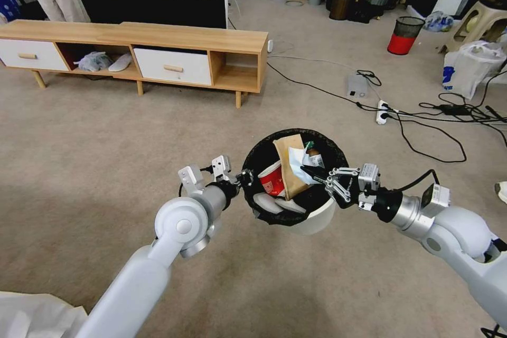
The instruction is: Pick up the trash bin, then pick up the garbage from the floor and place it into the trash bin.
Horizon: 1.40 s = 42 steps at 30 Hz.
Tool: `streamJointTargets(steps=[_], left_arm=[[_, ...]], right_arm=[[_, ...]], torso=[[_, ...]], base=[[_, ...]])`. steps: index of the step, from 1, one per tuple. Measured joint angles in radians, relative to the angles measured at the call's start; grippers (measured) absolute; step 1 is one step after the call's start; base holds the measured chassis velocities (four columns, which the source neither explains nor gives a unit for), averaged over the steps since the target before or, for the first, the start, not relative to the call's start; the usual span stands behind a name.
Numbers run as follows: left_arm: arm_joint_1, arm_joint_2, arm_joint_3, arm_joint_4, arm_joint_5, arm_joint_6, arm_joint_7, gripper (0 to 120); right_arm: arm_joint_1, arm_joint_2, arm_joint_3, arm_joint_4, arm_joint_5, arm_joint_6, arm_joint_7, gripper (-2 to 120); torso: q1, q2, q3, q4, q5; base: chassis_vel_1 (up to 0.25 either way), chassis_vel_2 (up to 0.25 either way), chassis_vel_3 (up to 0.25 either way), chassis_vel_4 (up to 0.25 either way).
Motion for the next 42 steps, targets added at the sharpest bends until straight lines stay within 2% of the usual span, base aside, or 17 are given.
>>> streamJointTargets(steps=[1, 4, 7, 10, 11, 13, 14, 15, 16, 18, 20, 23, 28, 33, 42], left_arm=[[0.000, 0.000, 0.000, 0.000, 0.000, 0.000, 0.000, 3], [0.000, 0.001, -0.002, 0.000, 0.000, -0.001, 0.002, 3], [0.000, 0.000, -0.002, 0.002, 0.001, -0.001, 0.004, 3], [0.001, -0.001, -0.003, 0.003, 0.006, -0.002, 0.009, 3], [0.001, -0.001, -0.003, 0.003, 0.006, -0.002, 0.009, 3], [0.003, 0.000, -0.004, 0.003, 0.006, -0.002, 0.009, 3], [0.003, 0.000, -0.004, 0.003, 0.006, -0.002, 0.009, 3], [0.004, 0.002, -0.005, 0.002, 0.006, -0.003, 0.009, 3], [0.004, 0.002, -0.005, 0.002, 0.006, -0.003, 0.009, 3], [0.007, 0.002, -0.006, 0.004, 0.008, -0.008, 0.007, 3], [0.007, 0.002, -0.006, 0.006, 0.009, -0.010, 0.006, 3], [0.008, 0.002, -0.010, 0.010, 0.011, -0.016, -0.001, 3], [0.007, 0.000, -0.013, 0.011, 0.011, -0.019, -0.015, 3], [0.007, 0.000, -0.016, 0.012, 0.008, -0.020, -0.057, 3], [0.013, 0.005, -0.032, 0.001, 0.008, -0.020, -0.076, 3]], right_arm=[[0.000, 0.000, 0.000, 0.000, 0.000, 0.000, 0.000, 10], [0.002, 0.002, -0.001, 0.002, -0.004, -0.011, 0.038, 28], [0.001, 0.002, 0.000, 0.004, -0.003, -0.012, 0.043, 33], [0.001, 0.004, 0.003, 0.007, -0.001, -0.014, 0.047, 50], [0.001, 0.004, 0.003, 0.007, -0.001, -0.014, 0.047, 50], [0.001, 0.007, 0.003, 0.011, 0.001, -0.014, 0.049, 59], [0.001, 0.007, 0.003, 0.011, 0.001, -0.014, 0.049, 59], [0.001, 0.010, 0.003, 0.012, 0.001, -0.015, 0.049, 67], [0.001, 0.010, 0.003, 0.012, 0.001, -0.015, 0.049, 67], [0.002, 0.015, 0.003, 0.013, 0.001, -0.015, 0.050, 80], [0.002, 0.016, 0.003, 0.013, 0.001, -0.015, 0.050, 83], [0.002, 0.017, 0.003, 0.015, 0.001, -0.015, 0.051, 96], [0.006, 0.016, 0.004, 0.015, 0.002, -0.014, 0.052, 100], [0.011, 0.018, 0.018, 0.025, 0.009, -0.012, 0.052, 100], [0.017, 0.019, 0.065, 0.058, 0.030, -0.010, 0.078, 100]], torso=[[0.000, 0.000, 0.000, 0.0000, 0.0000], [0.000, 0.000, 0.000, 0.0000, 0.0000], [0.000, 0.000, 0.000, 0.0000, -0.0001], [0.000, 0.000, 0.000, 0.0000, 0.0000], [0.000, 0.000, 0.000, 0.0000, 0.0000], [0.000, 0.000, 0.000, 0.0000, 0.0000], [0.000, 0.000, 0.000, 0.0000, 0.0000], [0.000, 0.000, 0.000, 0.0000, 0.0000], [0.000, 0.000, 0.000, 0.0000, 0.0000], [0.000, 0.000, 0.000, 0.0000, 0.0000], [0.000, 0.000, 0.000, 0.0000, 0.0000], [0.000, 0.000, 0.000, 0.0000, 0.0000], [0.000, 0.000, 0.000, 0.0001, 0.0000], [0.000, 0.000, 0.000, 0.0001, 0.0000], [0.000, 0.000, 0.000, 0.0000, -0.0001]], base=[[0.000, 0.000, 0.000, 0.000], [0.000, 0.000, 0.000, 0.000], [0.000, 0.000, 0.000, 0.000], [0.000, 0.000, 0.000, 0.000], [0.000, 0.000, 0.000, 0.000], [0.000, 0.000, 0.000, 0.000], [0.000, 0.000, 0.000, 0.000], [0.000, 0.000, 0.000, 0.000], [0.000, 0.000, 0.000, 0.000], [0.000, 0.000, 0.000, 0.000], [0.000, 0.000, 0.000, 0.000], [0.000, 0.000, 0.000, 0.000], [0.000, 0.000, 0.000, 0.000], [0.000, 0.000, 0.000, 0.000], [0.000, 0.000, 0.000, 0.000]])
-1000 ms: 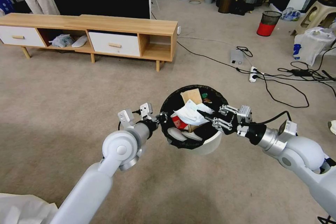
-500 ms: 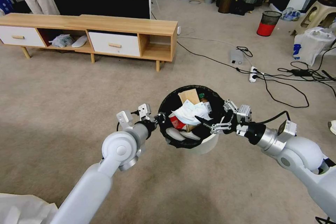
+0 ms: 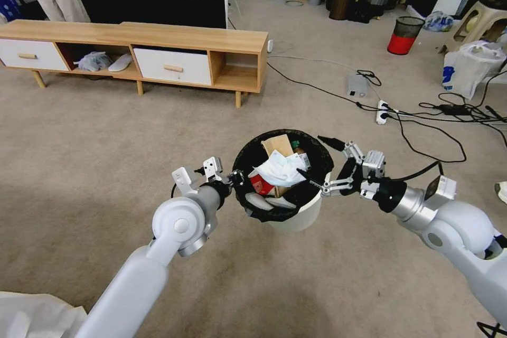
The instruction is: Pick up the trash bin, then pick up the garbage from the floor and place it into the trash bin.
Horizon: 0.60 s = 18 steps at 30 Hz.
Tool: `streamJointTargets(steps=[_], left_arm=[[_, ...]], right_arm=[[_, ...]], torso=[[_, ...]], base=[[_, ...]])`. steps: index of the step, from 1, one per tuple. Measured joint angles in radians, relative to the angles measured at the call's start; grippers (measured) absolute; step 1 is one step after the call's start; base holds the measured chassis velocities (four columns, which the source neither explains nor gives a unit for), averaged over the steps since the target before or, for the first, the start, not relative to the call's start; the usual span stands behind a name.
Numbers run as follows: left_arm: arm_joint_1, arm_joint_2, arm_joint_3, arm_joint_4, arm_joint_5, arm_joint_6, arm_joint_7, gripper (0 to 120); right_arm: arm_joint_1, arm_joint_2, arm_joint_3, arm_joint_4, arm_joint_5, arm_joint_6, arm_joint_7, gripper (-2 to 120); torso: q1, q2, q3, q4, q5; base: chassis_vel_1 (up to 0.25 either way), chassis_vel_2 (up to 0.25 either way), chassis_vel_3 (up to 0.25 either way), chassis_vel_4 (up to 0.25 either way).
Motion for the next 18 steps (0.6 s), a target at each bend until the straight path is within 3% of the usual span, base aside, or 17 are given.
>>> streamJointTargets(steps=[4, 6, 15, 16, 17, 18], left_arm=[[0.003, 0.007, -0.010, -0.011, -0.003, 0.003, -0.007, 3], [0.006, 0.014, -0.017, -0.016, -0.005, 0.007, -0.012, 3], [0.007, 0.026, -0.026, -0.020, -0.010, 0.010, -0.013, 3], [0.007, 0.025, -0.026, -0.019, -0.011, 0.010, -0.013, 3], [0.007, 0.025, -0.026, -0.019, -0.011, 0.010, -0.013, 3], [0.006, 0.025, -0.026, -0.017, -0.011, 0.010, -0.013, 3]], right_arm=[[0.012, 0.004, 0.020, 0.014, 0.012, 0.001, 0.044, 100], [0.020, 0.009, 0.029, 0.021, 0.010, -0.005, 0.123, 100], [0.032, 0.040, 0.051, 0.034, 0.005, -0.051, 0.295, 100], [0.033, 0.052, 0.053, 0.042, -0.001, -0.091, 0.361, 100], [0.033, 0.052, 0.053, 0.042, -0.001, -0.091, 0.361, 100], [0.033, 0.066, 0.054, 0.065, -0.003, -0.199, 0.534, 100]], torso=[[0.000, 0.000, 0.000, 0.0001, 0.0000], [0.000, 0.000, 0.000, 0.0001, 0.0000], [0.000, 0.000, 0.000, 0.0000, 0.0000], [0.000, 0.000, 0.000, 0.0001, 0.0000], [0.000, 0.000, 0.000, 0.0001, 0.0000], [0.000, 0.000, 0.000, 0.0001, 0.0000]], base=[[0.000, 0.000, 0.000, 0.000], [0.000, 0.000, 0.000, 0.000], [0.000, 0.000, 0.000, 0.000], [0.000, 0.000, 0.000, 0.000], [0.000, 0.000, 0.000, 0.000], [0.000, 0.000, 0.000, 0.000]])
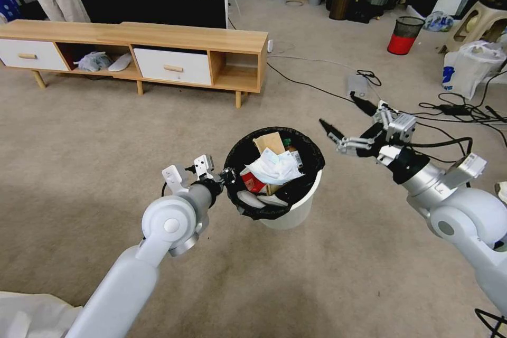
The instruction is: Pick up the trash bin, then pick up the garbage from the floor and place it into the trash bin.
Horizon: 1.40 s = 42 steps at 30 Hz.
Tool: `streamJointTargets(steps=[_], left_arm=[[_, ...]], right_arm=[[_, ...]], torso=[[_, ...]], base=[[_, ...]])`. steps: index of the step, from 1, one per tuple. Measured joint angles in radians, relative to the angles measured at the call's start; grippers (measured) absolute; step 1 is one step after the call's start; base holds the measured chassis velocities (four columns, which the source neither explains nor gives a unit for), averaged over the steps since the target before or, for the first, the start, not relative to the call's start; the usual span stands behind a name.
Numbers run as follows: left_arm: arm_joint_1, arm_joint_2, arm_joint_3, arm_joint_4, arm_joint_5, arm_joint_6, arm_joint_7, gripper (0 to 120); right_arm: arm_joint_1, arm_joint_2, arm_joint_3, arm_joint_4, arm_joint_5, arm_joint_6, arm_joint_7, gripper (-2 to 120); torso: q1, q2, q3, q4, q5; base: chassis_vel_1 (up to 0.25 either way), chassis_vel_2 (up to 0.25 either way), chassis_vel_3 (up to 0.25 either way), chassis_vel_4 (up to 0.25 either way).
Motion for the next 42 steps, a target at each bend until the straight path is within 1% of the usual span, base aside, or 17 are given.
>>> streamJointTargets(steps=[1, 2, 3, 4, 5, 6, 8, 10, 16, 21, 27, 29, 33, 35, 38, 41, 42], left_arm=[[0.000, 0.000, 0.000, 0.000, 0.000, 0.000, 0.000, 3], [-0.001, 0.000, 0.000, 0.000, 0.000, 0.000, 0.000, 3], [-0.001, 0.000, 0.000, 0.000, 0.000, 0.000, 0.000, 3], [-0.001, 0.000, 0.000, 0.000, 0.000, 0.000, 0.001, 3], [-0.001, 0.000, -0.002, 0.000, 0.000, 0.001, 0.004, 3], [-0.001, 0.000, -0.002, 0.000, 0.000, 0.001, 0.004, 3], [0.002, 0.004, -0.009, -0.002, 0.001, 0.002, 0.011, 3], [0.003, 0.007, -0.013, -0.002, 0.002, 0.003, 0.014, 3], [0.007, 0.006, -0.028, -0.005, 0.001, 0.003, 0.018, 3], [0.013, 0.007, -0.035, -0.005, 0.002, 0.003, 0.022, 3], [0.013, 0.010, -0.045, -0.006, 0.005, 0.003, 0.034, 3], [0.017, 0.013, -0.057, -0.006, 0.006, 0.003, 0.039, 3], [0.023, 0.015, -0.065, -0.006, 0.006, 0.003, 0.047, 3], [0.031, 0.019, -0.080, -0.006, 0.001, 0.002, 0.056, 3], [0.033, 0.022, -0.085, -0.006, -0.003, 0.002, 0.057, 3], [0.036, 0.029, -0.099, -0.002, -0.009, 0.002, 0.059, 3], [0.036, 0.029, -0.099, -0.002, -0.009, 0.002, 0.059, 3]], right_arm=[[0.000, 0.000, 0.000, 0.000, 0.000, 0.000, 0.000, 100], [0.002, 0.017, -0.006, 0.030, 0.041, -0.122, 0.194, 100], [0.002, 0.017, -0.006, 0.030, 0.041, -0.122, 0.194, 100], [0.004, 0.028, -0.014, 0.042, 0.074, -0.178, 0.288, 100], [0.007, 0.048, -0.022, 0.051, 0.122, -0.249, 0.433, 100], [0.007, 0.048, -0.022, 0.051, 0.122, -0.249, 0.433, 100], [-0.009, 0.074, -0.019, 0.050, 0.145, -0.306, 0.561, 100], [-0.027, 0.081, -0.012, 0.049, 0.145, -0.318, 0.591, 100], [-0.071, 0.102, 0.008, 0.047, 0.133, -0.328, 0.616, 100], [-0.099, 0.114, 0.024, 0.028, 0.113, -0.323, 0.605, 100], [-0.155, 0.132, 0.061, -0.006, 0.071, -0.295, 0.551, 100], [-0.198, 0.144, 0.081, -0.041, 0.014, -0.253, 0.508, 100], [-0.234, 0.151, 0.098, -0.057, -0.010, -0.234, 0.481, 100], [-0.273, 0.166, 0.124, -0.080, -0.055, -0.194, 0.427, 100], [-0.286, 0.170, 0.136, -0.086, -0.071, -0.185, 0.405, 100], [-0.322, 0.181, 0.174, -0.123, -0.150, -0.133, 0.338, 100], [-0.322, 0.181, 0.174, -0.123, -0.150, -0.133, 0.338, 100]], torso=[[0.000, 0.000, 0.000, 0.0000, 0.0000], [0.000, 0.000, 0.000, -0.0002, -0.0002], [0.000, 0.000, 0.000, -0.0002, -0.0002], [0.000, 0.000, 0.000, -0.0002, -0.0001], [0.000, 0.000, 0.000, -0.0002, 0.0001], [0.000, 0.000, 0.000, -0.0002, 0.0001], [0.000, 0.000, 0.000, 0.0000, 0.0001], [0.000, 0.000, 0.000, 0.0000, 0.0001], [0.000, 0.000, 0.000, -0.0001, 0.0000], [0.000, 0.000, 0.000, 0.0000, 0.0000], [0.000, 0.000, 0.000, -0.0001, -0.0001], [0.000, 0.000, 0.000, 0.0000, 0.0000], [0.000, 0.000, 0.000, -0.0001, 0.0000], [0.000, 0.000, 0.000, -0.0002, 0.0001], [0.000, 0.000, 0.000, 0.0000, 0.0000], [0.000, 0.000, 0.000, 0.0000, 0.0000], [0.000, 0.000, 0.000, 0.0000, 0.0000]], base=[[0.000, 0.000, 0.000, 0.000], [0.000, 0.000, 0.000, 0.000], [0.000, 0.000, 0.000, 0.000], [0.000, 0.000, 0.000, 0.000], [0.000, 0.000, 0.000, 0.000], [0.000, 0.000, 0.000, 0.000], [0.000, 0.000, 0.000, 0.000], [0.000, 0.000, 0.000, 0.000], [0.000, 0.000, 0.000, 0.000], [0.000, 0.000, 0.000, 0.000], [0.000, 0.000, 0.000, 0.000], [0.000, 0.000, 0.000, 0.000], [0.000, 0.000, 0.000, 0.000], [0.000, 0.000, 0.000, 0.000], [0.000, 0.000, 0.000, 0.000], [0.000, 0.000, 0.000, 0.000], [0.000, 0.000, 0.000, 0.000]])
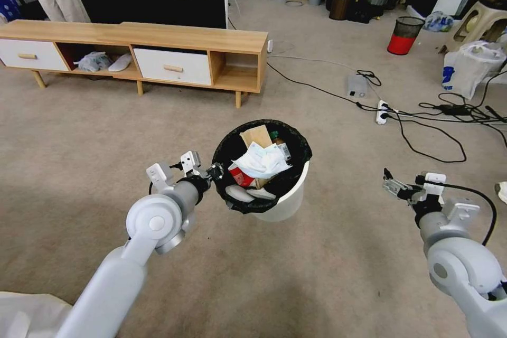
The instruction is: Pick up the trash bin, then pick up the garbage from the floor and place it into the trash bin.
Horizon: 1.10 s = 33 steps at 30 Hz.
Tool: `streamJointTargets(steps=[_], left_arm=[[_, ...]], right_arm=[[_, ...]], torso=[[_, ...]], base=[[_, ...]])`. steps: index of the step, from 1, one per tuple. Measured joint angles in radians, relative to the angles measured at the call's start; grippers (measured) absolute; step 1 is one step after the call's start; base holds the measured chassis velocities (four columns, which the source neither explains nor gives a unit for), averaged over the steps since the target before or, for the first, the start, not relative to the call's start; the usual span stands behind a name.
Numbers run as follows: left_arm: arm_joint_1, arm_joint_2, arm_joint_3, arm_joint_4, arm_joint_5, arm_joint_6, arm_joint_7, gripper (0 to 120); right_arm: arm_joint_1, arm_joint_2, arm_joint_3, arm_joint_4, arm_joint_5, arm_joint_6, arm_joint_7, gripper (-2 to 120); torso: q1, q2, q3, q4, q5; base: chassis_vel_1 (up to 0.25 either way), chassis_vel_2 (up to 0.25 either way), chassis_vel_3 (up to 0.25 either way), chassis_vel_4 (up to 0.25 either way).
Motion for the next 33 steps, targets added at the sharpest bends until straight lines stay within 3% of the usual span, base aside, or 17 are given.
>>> streamJointTargets(steps=[12, 33], left_arm=[[0.011, 0.006, 0.010, 0.000, 0.000, 0.000, 0.009, 3], [0.032, -0.013, 0.022, 0.019, 0.009, 0.001, 0.026, 3]], right_arm=[[-0.060, 0.080, 0.081, -0.063, -0.116, 0.076, -0.075, 100], [-0.068, 0.182, 0.071, -0.084, -0.169, 0.104, -0.094, 100]], torso=[[0.000, 0.000, 0.000, -0.0001, 0.0000], [0.000, 0.000, 0.000, 0.0000, 0.0001]], base=[[0.000, 0.000, 0.000, 0.000], [0.000, 0.000, 0.000, 0.000]])
